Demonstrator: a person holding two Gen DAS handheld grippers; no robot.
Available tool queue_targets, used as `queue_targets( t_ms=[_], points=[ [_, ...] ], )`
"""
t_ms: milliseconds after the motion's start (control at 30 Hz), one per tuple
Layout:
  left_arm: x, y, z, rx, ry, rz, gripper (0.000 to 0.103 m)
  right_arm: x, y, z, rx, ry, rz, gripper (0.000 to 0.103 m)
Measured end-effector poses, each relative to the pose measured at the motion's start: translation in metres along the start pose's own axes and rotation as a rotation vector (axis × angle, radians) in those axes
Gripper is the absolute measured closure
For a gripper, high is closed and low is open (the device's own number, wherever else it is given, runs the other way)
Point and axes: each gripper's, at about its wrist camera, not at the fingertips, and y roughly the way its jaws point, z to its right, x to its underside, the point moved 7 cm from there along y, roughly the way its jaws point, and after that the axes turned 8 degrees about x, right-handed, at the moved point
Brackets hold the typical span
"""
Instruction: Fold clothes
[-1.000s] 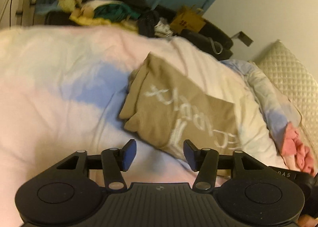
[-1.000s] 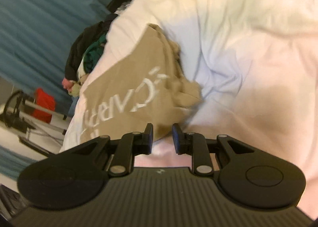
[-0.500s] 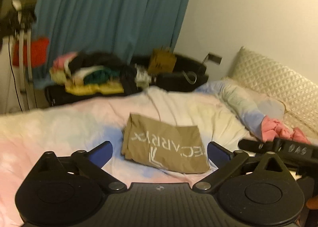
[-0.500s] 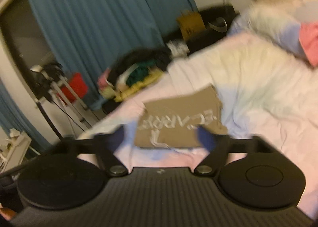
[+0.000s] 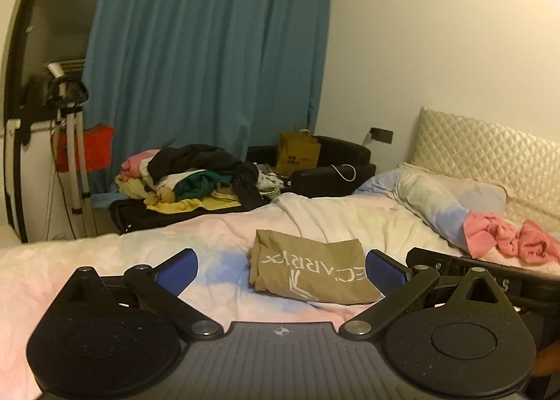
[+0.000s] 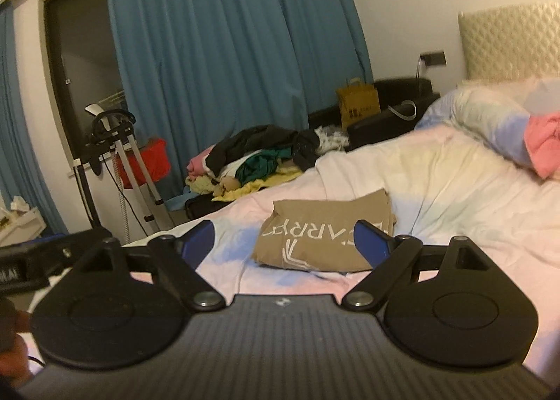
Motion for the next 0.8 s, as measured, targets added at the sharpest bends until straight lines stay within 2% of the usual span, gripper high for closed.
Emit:
queue_targets(
  t_ms=[267,367,600,700,800],
  points=[
    [0.017,-0.004,-0.02,-0.039,-0.029,0.016,0.0,0.021,0.005,-0.015,0.017,-0.092,0.067,0.015],
    [0.025,0.0,-0.028,-0.059,-0.029,0.006,0.0,0.028,0.01,-0.016,0.022,-0.094,0.059,0.015],
    [0.045,0.015,-0.05,-0.042,-0.105,-0.044,0.0,0.043,0.022,-0.016,0.052,-0.087,0.042,0.015],
    [0.053,0.019,-0.065,-0.072,-0.179,-0.058,0.0,0.049,0.024,-0.018,0.057,-0.078,0.034,0.015],
    [0.06,0.021,-0.072,-0.112,-0.189,-0.073,0.0,0.054,0.026,-0.019,0.056,-0.073,0.022,0.015]
  ],
)
